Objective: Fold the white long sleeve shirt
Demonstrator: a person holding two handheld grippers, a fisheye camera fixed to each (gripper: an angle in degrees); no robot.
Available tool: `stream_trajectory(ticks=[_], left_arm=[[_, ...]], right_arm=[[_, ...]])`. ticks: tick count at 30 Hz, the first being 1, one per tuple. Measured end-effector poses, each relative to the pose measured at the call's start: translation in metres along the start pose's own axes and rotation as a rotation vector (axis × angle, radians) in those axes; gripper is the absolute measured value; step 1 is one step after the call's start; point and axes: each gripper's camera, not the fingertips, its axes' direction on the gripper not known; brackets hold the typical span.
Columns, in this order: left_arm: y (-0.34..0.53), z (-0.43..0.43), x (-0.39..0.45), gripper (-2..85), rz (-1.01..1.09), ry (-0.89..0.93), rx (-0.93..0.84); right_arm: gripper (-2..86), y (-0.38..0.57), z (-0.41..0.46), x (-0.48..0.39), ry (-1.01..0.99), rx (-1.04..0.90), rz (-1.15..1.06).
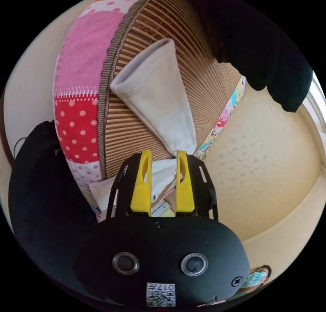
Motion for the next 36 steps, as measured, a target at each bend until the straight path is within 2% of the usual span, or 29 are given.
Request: stream_trajectory(ticks=[4, 7, 10, 13, 17, 21, 25, 28, 30, 32, 36], left_arm=[[-0.018, -0.008, -0.013, 8.7, -0.073, 0.086, 0.112], [-0.025, -0.023, -0.011, 2.5, -0.077, 0.068, 0.163], [-0.022, -0.034, 0.029, 1.1, 0.051, 0.170, 0.170], [0.001, -0.040, 0.114, 0.6, 0.310, 0.201, 0.103], [0.104, -0.016, 0.250, 0.3, 0.847, 0.070, 0.018], [0.256, 0.073, 0.306, 0.3, 1.451, -0.141, -0.048], [0.339, 0.185, 0.260, 0.7, 1.676, -0.255, -0.213], [0.369, 0.282, 0.178, 1.2, 1.667, -0.421, -0.405], [0.374, 0.340, 0.103, 1.6, 1.595, -0.564, -0.597], [0.372, 0.361, 0.053, 1.6, 1.530, -0.646, -0.706], [0.363, 0.344, -0.016, 1.2, 1.450, -0.779, -0.749]], right_arm=[[0.4, -0.001, -0.010, 0.047, -0.109, -0.057, 0.031], [0.5, 0.000, -0.024, 0.080, -0.179, -0.046, 0.036], [0.8, 0.005, -0.045, 0.128, -0.381, 0.056, 0.136], [1.4, 0.018, -0.058, 0.185, -0.740, 0.247, 0.261], [4.3, 0.041, -0.056, 0.251, -1.162, 0.538, 0.411], [7.0, 0.051, -0.048, 0.283, -1.338, 0.662, 0.462], [8.6, 0.046, -0.040, 0.304, -1.427, 0.674, 0.479], [9.7, 0.039, -0.033, 0.317, -1.476, 0.700, 0.513], [10.4, 0.033, -0.027, 0.325, -1.508, 0.710, 0.548], [11.7, 0.028, -0.018, 0.332, -1.501, 0.711, 0.616], [12.5, 0.025, -0.009, 0.342, -1.390, 0.671, 0.755]])
